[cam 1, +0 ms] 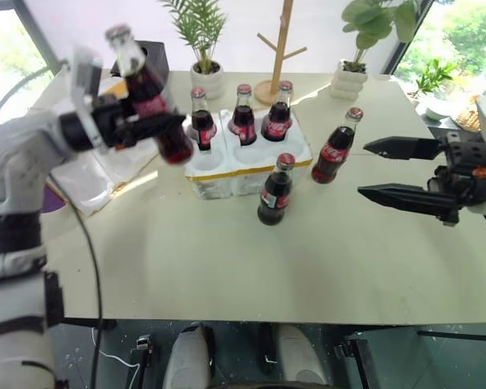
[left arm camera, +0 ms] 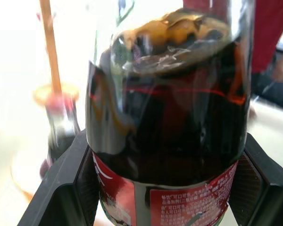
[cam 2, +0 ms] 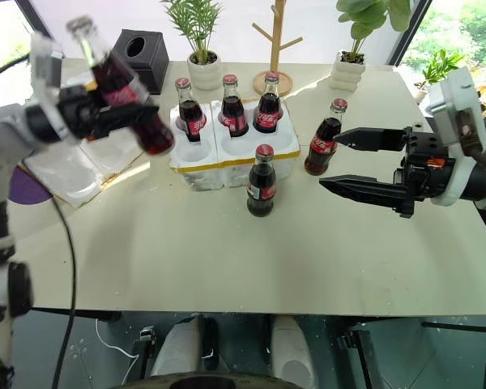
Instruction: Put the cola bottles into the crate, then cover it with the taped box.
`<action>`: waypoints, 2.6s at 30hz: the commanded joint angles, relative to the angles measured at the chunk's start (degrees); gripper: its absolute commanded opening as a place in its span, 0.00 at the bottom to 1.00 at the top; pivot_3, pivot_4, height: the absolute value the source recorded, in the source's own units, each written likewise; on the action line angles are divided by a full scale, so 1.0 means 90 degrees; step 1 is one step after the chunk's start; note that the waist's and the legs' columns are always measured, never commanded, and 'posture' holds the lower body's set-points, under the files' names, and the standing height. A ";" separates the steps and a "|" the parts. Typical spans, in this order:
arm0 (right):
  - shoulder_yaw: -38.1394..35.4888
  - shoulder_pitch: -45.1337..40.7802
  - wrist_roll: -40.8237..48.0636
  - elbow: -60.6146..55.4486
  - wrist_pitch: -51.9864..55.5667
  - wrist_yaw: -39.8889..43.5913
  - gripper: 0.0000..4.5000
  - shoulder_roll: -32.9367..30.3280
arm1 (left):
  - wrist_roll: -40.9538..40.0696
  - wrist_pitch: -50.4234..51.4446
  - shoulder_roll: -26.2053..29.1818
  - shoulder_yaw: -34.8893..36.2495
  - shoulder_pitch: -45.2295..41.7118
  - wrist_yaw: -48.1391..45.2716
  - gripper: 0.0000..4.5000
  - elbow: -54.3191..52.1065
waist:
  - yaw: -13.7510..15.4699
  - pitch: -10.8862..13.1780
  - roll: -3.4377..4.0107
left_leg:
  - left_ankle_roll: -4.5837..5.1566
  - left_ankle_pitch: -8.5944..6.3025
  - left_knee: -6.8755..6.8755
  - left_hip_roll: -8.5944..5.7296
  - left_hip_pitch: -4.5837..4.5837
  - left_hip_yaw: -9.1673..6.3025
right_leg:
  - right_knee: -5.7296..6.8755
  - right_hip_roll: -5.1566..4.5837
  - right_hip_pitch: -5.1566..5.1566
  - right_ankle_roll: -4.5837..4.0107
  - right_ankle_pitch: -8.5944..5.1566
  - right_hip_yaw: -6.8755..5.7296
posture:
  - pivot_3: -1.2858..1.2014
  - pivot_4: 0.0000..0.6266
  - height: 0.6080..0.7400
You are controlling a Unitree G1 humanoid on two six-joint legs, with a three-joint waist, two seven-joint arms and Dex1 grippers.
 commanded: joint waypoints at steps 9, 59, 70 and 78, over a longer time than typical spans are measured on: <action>-0.0306 0.0245 -0.0003 -0.0153 -0.0140 -0.0357 1.00 0.0137 | 0.1447 -0.1833 -0.0682 -0.0956 0.0091 -0.0632 0.63 0.1072 | -0.0088 -0.0001 0.0003 | 0.0001 0.0001 -0.0007 0.0008 -0.0016 -0.0001 | 0.0013 0.0011 -0.0033 0.0003 0.0002 0.0001 | 0.52 0.24 1.00; 0.3210 -0.0365 -0.3176 0.1068 -0.1788 -0.1993 1.00 0.3600 | -0.0646 0.0402 0.1008 0.0216 0.3082 -0.0446 0.97 -0.3949 | -0.0158 -0.0008 0.0004 | -0.0012 0.0008 -0.0006 0.0005 0.0010 -0.0011 | 0.0014 0.0009 0.0005 0.0006 0.0003 0.0003 | 0.52 0.24 1.00; 0.3446 -0.0838 -0.3397 0.1421 -0.1799 -0.1831 0.63 0.4371 | -0.0530 0.0232 0.1017 0.0204 0.2968 -0.0315 1.00 -0.3759 | -0.0165 -0.0007 0.0006 | -0.0012 0.0008 -0.0006 0.0006 0.0008 -0.0009 | 0.0015 0.0008 0.0001 0.0006 0.0004 0.0002 | 0.52 0.24 1.00; 0.2412 -0.2105 -0.1679 0.0711 -0.0720 -0.1512 0.60 0.4037 | -0.0679 0.0299 0.1090 0.0601 0.2936 -0.0107 1.00 -0.3597 | -0.0207 0.0002 0.0013 | -0.0013 0.0009 -0.0005 0.0007 -0.0017 0.0001 | 0.0022 0.0008 -0.0042 0.0004 0.0009 0.0011 | 0.52 0.24 1.00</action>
